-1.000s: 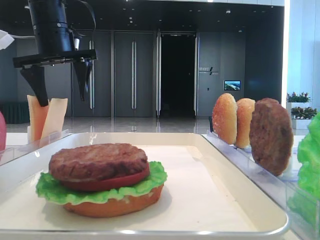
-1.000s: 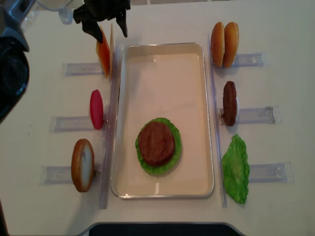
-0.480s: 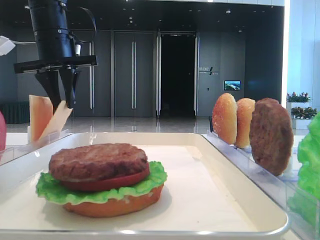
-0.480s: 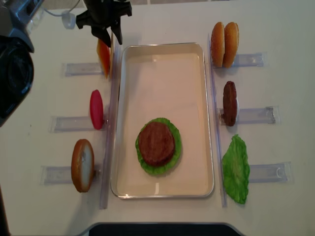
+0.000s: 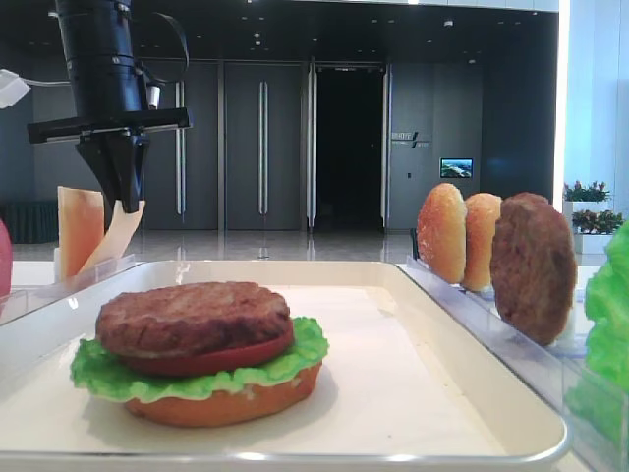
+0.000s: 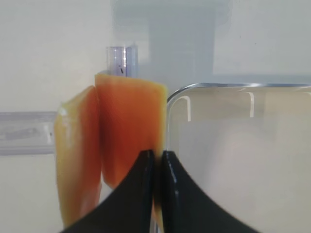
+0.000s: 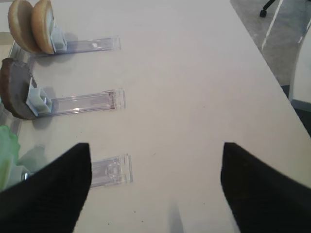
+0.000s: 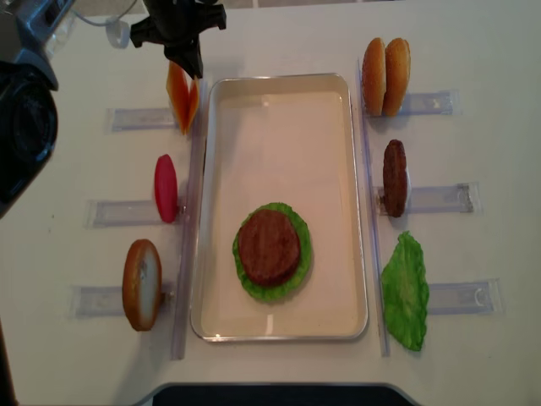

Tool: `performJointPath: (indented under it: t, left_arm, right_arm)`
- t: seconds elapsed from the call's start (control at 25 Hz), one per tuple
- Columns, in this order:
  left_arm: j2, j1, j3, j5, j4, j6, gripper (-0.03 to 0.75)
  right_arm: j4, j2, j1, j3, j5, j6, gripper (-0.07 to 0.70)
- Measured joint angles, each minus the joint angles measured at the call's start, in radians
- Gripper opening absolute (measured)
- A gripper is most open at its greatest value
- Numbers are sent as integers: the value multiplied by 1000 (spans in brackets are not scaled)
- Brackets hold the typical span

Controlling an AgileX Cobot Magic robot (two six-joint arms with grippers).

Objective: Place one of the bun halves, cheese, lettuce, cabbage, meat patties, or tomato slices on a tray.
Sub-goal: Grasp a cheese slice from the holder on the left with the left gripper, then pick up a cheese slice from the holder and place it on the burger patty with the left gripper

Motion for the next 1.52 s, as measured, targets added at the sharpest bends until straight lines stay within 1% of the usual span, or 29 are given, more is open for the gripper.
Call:
performJointPath:
  t: [0.2, 0.68, 0.88, 0.96, 1.04, 1.24, 1.28, 1.36, 1.44, 1.52]
  left_arm:
    - [-39, 0, 0, 3, -27, 12, 18]
    - [-299, 0, 0, 12, -221, 121, 17]
    - [-396, 0, 11, 14, -311, 146, 17]
    - [-449, 0, 64, 14, -334, 163, 17]
    - [-503, 0, 147, 14, -364, 187, 17]
    - [-643, 0, 404, 13, -479, 318, 17]
    - [-670, 0, 460, 6, -507, 351, 17]
    - [-735, 0, 564, -27, -567, 426, 17]
    - [-788, 0, 667, -69, -646, 522, 17]
    - [-832, 0, 778, -97, -747, 615, 17]
  right_arm:
    - [0, 0, 0, 0, 0, 0, 551]
    - [0, 0, 0, 0, 0, 0, 551]
    - [0, 0, 0, 0, 0, 0, 551]
    - [0, 0, 0, 0, 0, 0, 551]
    - [0, 0, 0, 0, 0, 0, 551]
    - [0, 0, 0, 0, 0, 0, 551]
    - [0, 0, 0, 0, 0, 0, 551]
    - [0, 0, 0, 0, 0, 0, 551]
    - [0, 0, 0, 0, 0, 0, 551]
    - [0, 0, 0, 0, 0, 0, 551]
